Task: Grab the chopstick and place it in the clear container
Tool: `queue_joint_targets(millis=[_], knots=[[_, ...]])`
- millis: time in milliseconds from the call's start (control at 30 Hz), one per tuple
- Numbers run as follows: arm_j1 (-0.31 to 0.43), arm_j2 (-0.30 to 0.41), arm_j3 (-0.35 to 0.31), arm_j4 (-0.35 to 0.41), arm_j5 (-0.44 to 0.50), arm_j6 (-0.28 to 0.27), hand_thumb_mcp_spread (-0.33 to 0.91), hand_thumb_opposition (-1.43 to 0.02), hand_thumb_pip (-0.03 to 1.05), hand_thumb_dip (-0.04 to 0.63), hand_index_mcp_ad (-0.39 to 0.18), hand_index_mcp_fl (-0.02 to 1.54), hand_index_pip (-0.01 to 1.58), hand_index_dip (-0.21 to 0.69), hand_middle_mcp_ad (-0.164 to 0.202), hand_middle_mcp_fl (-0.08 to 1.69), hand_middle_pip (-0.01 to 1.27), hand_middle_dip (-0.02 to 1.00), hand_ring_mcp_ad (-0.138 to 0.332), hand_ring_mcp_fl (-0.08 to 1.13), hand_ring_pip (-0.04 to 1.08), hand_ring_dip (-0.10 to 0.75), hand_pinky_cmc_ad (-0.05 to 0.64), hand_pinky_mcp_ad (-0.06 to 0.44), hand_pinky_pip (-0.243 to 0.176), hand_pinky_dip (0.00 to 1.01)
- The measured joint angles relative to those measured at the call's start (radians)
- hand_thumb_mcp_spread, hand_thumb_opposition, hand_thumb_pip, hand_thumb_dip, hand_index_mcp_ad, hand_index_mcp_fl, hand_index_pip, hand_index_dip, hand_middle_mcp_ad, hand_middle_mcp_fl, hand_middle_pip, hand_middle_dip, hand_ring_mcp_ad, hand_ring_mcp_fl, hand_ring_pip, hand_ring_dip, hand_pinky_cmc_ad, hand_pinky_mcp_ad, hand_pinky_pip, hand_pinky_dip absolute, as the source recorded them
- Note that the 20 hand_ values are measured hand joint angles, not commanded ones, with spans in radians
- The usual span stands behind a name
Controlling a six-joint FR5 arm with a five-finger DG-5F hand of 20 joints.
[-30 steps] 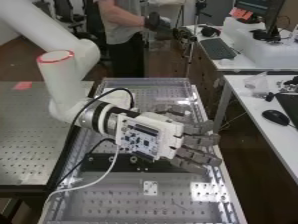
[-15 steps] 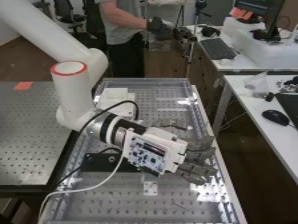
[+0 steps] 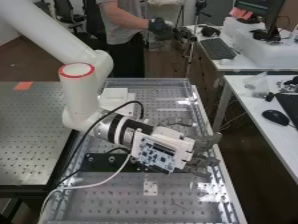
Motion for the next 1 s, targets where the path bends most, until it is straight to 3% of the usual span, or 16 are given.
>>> queue_joint_targets(millis=[367, 533, 733, 1000], knots=[[0.003, -0.008, 0.018, -0.017, 0.007, -0.024, 0.49, -0.82, 0.67, 0.354, -0.012, 0.72, 0.60, 0.187, 0.066, 0.80, 0.22, 0.57, 0.134, 0.47, 0.05, 0.166, 0.274, 0.101, -0.019, 0.14], [0.003, -0.012, 0.031, -0.027, 0.006, -0.041, 0.52, -0.82, 0.61, 0.354, -0.012, 0.76, 0.62, 0.187, 0.068, 0.83, 0.21, 0.59, 0.113, 0.49, 0.05, 0.194, 0.312, 0.103, -0.005, 0.14], [0.001, -0.018, 0.049, -0.040, 0.003, -0.056, 0.55, -0.83, 0.55, 0.351, -0.051, 0.78, 0.61, 0.192, 0.068, 0.89, 0.20, 0.60, 0.101, 0.52, 0.05, 0.201, 0.328, 0.101, 0.012, 0.14], [-0.008, -0.031, 0.069, -0.053, -0.002, -0.061, 0.57, -0.83, 0.54, 0.351, -0.056, 0.78, 0.61, 0.206, 0.072, 0.86, 0.21, 0.62, 0.101, 0.54, 0.05, 0.206, 0.356, 0.103, 0.010, 0.14]])
